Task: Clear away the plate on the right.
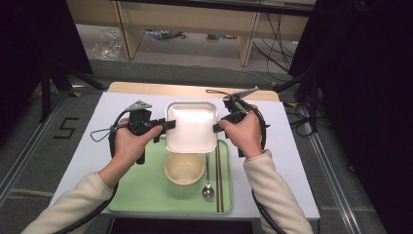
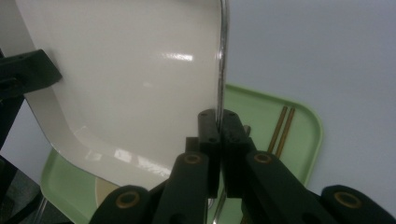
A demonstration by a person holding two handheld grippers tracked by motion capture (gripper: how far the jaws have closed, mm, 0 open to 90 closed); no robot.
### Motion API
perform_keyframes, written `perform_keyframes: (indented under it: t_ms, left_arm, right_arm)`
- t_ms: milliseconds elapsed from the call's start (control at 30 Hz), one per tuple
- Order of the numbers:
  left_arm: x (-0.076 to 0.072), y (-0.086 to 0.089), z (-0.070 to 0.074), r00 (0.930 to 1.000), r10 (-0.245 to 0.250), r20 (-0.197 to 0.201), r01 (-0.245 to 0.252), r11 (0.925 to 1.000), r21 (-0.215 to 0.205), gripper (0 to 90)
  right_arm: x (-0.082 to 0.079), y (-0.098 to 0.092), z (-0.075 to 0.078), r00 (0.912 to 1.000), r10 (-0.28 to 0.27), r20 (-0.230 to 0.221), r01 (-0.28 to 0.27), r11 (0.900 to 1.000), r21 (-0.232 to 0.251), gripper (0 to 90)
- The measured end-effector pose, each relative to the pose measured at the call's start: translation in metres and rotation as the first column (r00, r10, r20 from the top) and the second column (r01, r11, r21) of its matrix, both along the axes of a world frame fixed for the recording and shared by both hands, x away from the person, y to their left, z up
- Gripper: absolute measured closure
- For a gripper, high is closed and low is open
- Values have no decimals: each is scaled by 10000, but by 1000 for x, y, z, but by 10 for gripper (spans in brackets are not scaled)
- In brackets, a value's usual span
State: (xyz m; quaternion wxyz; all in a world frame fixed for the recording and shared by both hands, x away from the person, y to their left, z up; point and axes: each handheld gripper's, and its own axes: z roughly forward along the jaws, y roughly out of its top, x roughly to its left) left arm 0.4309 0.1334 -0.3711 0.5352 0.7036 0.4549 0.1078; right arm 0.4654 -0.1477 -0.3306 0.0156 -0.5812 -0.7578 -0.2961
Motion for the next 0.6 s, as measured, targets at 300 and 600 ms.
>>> perform_keyframes:
  t_ms: [300, 600]
  left_arm:
    - [0, 11, 11, 9987, 263, 433, -261, 9996, -44, 824]
    - [1, 19, 8, 9991, 354, 222, -351, 9993, -152, 833]
  right_arm:
    - [-2, 7, -2, 9982, 392, 464, -389, 9992, -59, 894]
    - [-1, 8, -1, 9957, 855, 347, -858, 9963, 97, 824]
